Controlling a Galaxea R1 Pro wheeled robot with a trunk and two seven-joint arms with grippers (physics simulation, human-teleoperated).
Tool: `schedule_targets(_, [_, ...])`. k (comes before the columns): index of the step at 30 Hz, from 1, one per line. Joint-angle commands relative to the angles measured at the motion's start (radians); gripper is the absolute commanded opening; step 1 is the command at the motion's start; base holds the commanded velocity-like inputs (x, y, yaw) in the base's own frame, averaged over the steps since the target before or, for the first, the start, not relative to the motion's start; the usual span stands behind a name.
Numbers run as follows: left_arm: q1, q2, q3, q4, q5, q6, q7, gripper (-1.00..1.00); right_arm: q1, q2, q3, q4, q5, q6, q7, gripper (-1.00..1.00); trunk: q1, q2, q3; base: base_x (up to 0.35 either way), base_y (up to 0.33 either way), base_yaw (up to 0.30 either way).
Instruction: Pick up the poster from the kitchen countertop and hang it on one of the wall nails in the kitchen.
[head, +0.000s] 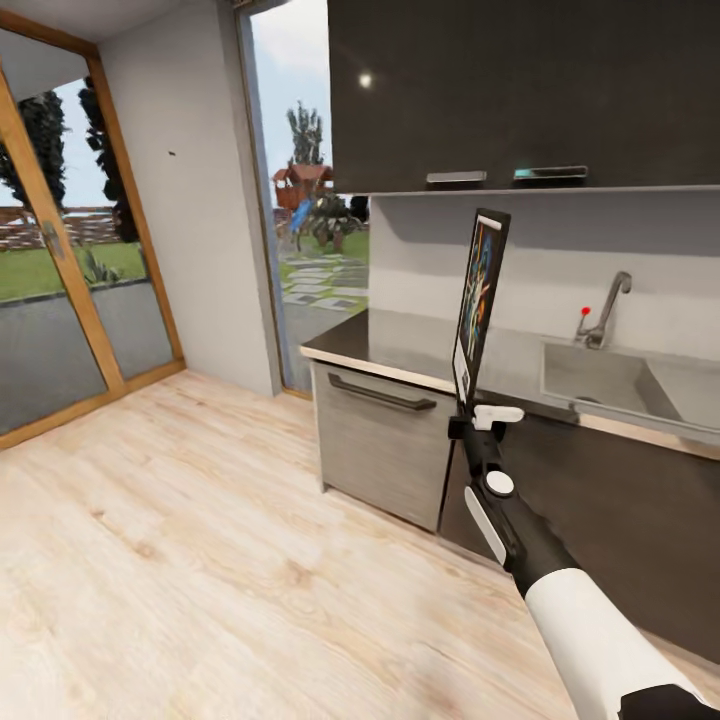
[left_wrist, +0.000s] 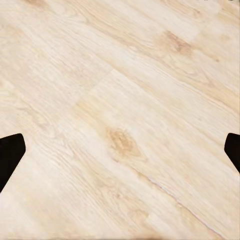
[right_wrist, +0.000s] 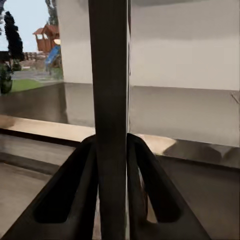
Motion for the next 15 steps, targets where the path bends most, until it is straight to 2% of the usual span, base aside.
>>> schedule_targets(1, [0.000,0.000,0.003,-0.001,0.006,0.001,-0.008,1.00,-0.001,0.000,0.004,0.001,-0.010,-0.006,-0.002,-1.00,0.000,0.000,-0.001,-0.006,0.056,0.291])
schedule_targets(5, [0.000,0.000,0.003,-0.001,0.006,0.001,-0.008,1.00,-0.001,0.000,0.004,0.001,-0.010,-0.006,-0.002,-1.00,0.000,0.000,-0.001,-0.003,0.164,0.291])
schedule_targets(15, [0.000,0.000,0.003,-0.001,0.006,0.002,-0.008,1.00,-0.001,0.000,0.005,0.001,-0.010,-0.006,-0.002,-1.00,0.000,0.000,-0.001,0.000,0.277,0.291])
